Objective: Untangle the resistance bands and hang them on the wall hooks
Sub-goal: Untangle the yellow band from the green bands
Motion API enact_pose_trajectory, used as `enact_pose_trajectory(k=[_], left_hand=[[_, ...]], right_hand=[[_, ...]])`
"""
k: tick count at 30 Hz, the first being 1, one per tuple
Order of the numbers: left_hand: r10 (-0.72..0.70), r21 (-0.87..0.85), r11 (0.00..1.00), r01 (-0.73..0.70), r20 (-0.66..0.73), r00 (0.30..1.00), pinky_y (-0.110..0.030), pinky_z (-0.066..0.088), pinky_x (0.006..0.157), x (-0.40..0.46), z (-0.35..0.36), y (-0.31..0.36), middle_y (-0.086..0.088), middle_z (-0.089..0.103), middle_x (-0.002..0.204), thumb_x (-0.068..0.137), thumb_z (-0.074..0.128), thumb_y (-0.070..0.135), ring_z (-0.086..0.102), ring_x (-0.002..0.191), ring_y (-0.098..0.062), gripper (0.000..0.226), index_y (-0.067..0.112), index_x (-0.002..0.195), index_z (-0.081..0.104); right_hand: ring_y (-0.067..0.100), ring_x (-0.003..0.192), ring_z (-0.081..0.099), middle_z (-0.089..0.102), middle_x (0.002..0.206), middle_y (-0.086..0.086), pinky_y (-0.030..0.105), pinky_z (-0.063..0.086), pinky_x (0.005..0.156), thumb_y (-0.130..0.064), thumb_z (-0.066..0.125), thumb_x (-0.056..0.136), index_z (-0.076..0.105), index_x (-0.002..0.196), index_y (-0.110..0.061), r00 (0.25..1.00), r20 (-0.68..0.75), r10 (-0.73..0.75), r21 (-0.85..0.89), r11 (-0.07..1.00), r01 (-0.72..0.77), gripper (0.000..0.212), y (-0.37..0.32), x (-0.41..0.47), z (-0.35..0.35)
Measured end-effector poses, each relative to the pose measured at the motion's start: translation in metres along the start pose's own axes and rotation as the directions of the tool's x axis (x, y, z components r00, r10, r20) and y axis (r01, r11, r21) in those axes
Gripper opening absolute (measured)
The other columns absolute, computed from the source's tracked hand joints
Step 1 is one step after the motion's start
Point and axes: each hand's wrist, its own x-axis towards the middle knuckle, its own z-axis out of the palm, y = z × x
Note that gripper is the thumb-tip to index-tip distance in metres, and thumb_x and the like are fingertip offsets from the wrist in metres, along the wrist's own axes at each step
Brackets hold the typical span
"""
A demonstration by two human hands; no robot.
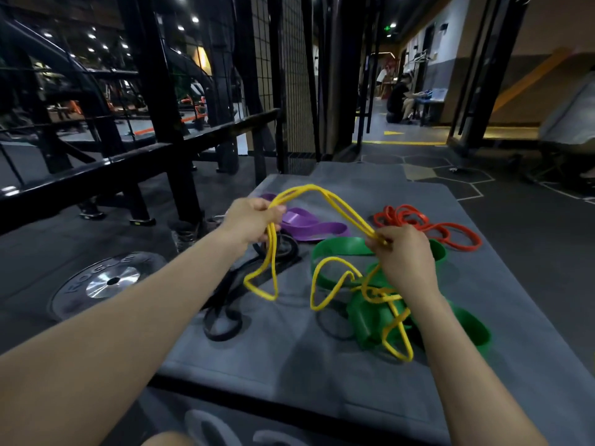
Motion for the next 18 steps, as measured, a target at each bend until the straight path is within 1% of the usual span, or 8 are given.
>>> enact_pose_trajectory(k=[3,7,9,11,13,15,17,18], left_hand=[[-0.062,-0.005,0.998,0.064,0.135,0.989,-0.012,0.042,0.045,-0.013,0.018,-0.005,-0.001,0.058,0.072,0.092,0.056,0.016,0.055,0.061,-0.007,0.015,0.017,0.078,0.055],[-0.055,-0.01,0.998,0.058,0.234,0.971,-0.015,0.046,0.057,-0.029,0.046,-0.006,-0.004,0.06,0.085,0.094,0.053,0.015,0.057,0.073,-0.011,0.002,0.014,0.092,0.054],[0.01,-0.03,1.0,0.001,0.349,0.937,-0.018,0.045,0.069,-0.041,0.059,-0.002,-0.008,0.058,0.098,0.092,0.054,0.007,0.055,0.088,-0.016,0.01,0.013,0.1,0.054],[0.078,-0.139,0.99,-0.014,0.471,0.879,-0.024,0.043,0.079,-0.052,0.07,0.002,-0.006,0.061,0.097,0.081,0.06,-0.001,0.054,0.092,-0.017,0.022,0.012,0.099,0.059],[0.109,-0.254,0.967,0.018,0.476,0.873,-0.028,0.041,0.079,-0.063,0.074,0.011,0.005,0.066,0.073,0.074,0.06,-0.003,0.057,0.078,-0.012,0.02,0.016,0.081,0.064],[0.096,-0.34,0.939,0.046,0.39,0.916,-0.021,0.041,0.065,-0.066,0.072,0.02,0.012,0.061,0.052,0.081,0.056,-0.01,0.054,0.059,-0.004,0.033,0.017,0.063,0.065],[0.074,-0.402,0.912,0.076,0.346,0.935,-0.022,0.038,0.058,-0.068,0.065,0.025,0.006,0.058,0.051,0.083,0.052,-0.014,0.048,0.056,-0.01,0.042,0.015,0.055,0.064],[0.068,-0.42,0.903,0.089,0.346,0.936,-0.024,0.041,0.059,-0.07,0.059,0.028,0.001,0.058,0.056,0.085,0.05,-0.014,0.049,0.059,-0.013,0.039,0.014,0.06,0.063]], right_hand=[[0.038,0.09,0.058,0.063,0.089,0.021,0.033,0.037,0.065,-0.026,0.065,0.085,0.07,0.085,-0.01,0.994,0.076,0.08,-0.043,0.996,-0.077,0.017,0.002,-0.009,-0.002],[0.031,0.072,0.06,0.061,0.066,0.016,0.032,0.036,0.06,-0.027,0.064,0.086,0.063,0.067,-0.008,0.981,0.165,0.106,0.094,0.988,-0.122,0.027,-0.017,-0.005,-0.017],[0.032,0.067,0.064,0.065,0.065,0.02,0.035,0.048,0.063,-0.029,0.064,0.086,0.059,0.059,-0.009,0.976,0.183,0.12,0.185,0.971,-0.154,0.034,-0.031,0.008,-0.022],[0.037,0.067,0.066,0.067,0.066,0.022,0.044,0.056,0.068,-0.028,0.066,0.084,0.06,0.055,-0.011,0.971,0.192,0.142,0.279,0.941,-0.193,0.035,-0.045,0.022,-0.025],[0.038,0.066,0.066,0.067,0.066,0.024,0.05,0.055,0.069,-0.024,0.067,0.083,0.059,0.051,-0.01,0.972,0.192,0.137,0.329,0.924,-0.196,0.035,-0.059,0.031,-0.027],[0.029,0.061,0.06,0.065,0.066,0.021,0.046,0.053,0.068,-0.02,0.065,0.084,0.058,0.051,-0.013,0.972,0.202,0.121,0.371,0.909,-0.191,0.035,-0.074,0.033,-0.03],[0.021,0.059,0.053,0.061,0.062,0.015,0.038,0.047,0.062,-0.018,0.062,0.087,0.058,0.054,-0.013,0.969,0.236,0.072,0.424,0.89,-0.169,0.034,-0.09,0.029,-0.034],[0.021,0.057,0.051,0.059,0.06,0.013,0.037,0.045,0.061,-0.017,0.06,0.089,0.058,0.056,-0.009,0.962,0.269,0.049,0.477,0.861,-0.178,0.033,-0.096,0.025,-0.037]])
